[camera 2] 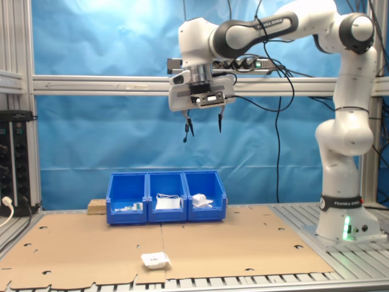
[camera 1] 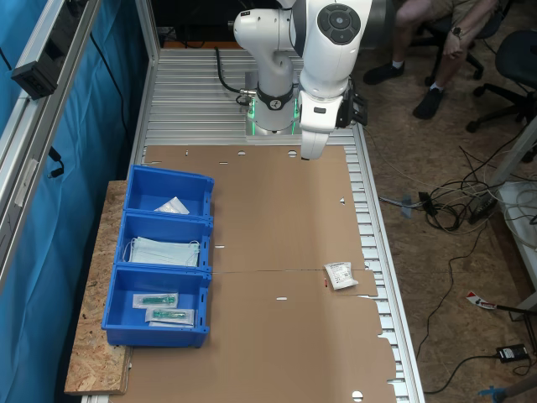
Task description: Pick and place sorting task of medical equipment.
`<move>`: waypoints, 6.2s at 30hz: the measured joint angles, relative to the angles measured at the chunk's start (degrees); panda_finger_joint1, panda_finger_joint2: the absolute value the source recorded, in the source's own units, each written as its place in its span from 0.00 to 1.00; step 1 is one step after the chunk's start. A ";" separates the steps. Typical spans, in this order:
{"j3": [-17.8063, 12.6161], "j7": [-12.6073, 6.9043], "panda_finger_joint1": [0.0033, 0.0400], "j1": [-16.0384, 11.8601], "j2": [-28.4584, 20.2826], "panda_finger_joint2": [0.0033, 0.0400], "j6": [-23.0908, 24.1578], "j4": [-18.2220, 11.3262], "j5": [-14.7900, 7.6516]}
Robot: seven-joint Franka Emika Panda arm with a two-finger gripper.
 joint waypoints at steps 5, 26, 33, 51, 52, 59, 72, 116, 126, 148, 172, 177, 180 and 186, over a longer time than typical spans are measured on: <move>0.00 0.00 1.00 0.00 0.00 1.00 0.97 0.00 0.00; 0.27 0.00 1.00 -0.01 0.00 1.00 4.58 0.00 0.00; 2.19 0.00 1.00 -0.07 0.41 1.00 5.75 0.00 0.00; 7.85 -1.28 1.00 -0.28 9.34 1.00 15.10 0.71 0.00; 7.93 -1.35 1.00 -0.29 10.10 1.00 15.76 0.73 0.00; 8.16 -1.66 1.00 -0.42 15.65 1.00 19.98 0.81 0.00; 7.62 -2.77 1.00 -0.61 26.71 1.00 27.34 1.98 -0.35; 6.81 -7.26 1.00 1.47 42.65 1.00 37.76 12.05 -1.84; 6.81 -7.35 1.00 2.03 45.02 1.00 38.54 12.19 -1.85; 6.81 -8.04 1.00 2.10 48.78 1.00 39.59 14.36 -1.85; 4.64 -8.07 1.00 2.21 51.15 1.00 42.63 14.92 -1.85; 4.02 -8.07 1.00 2.20 51.21 1.00 42.77 14.92 -1.85; 3.77 -8.07 1.00 2.20 51.22 1.00 42.83 14.92 -1.85; 3.74 -8.07 1.00 2.21 51.22 1.00 42.84 14.91 -1.85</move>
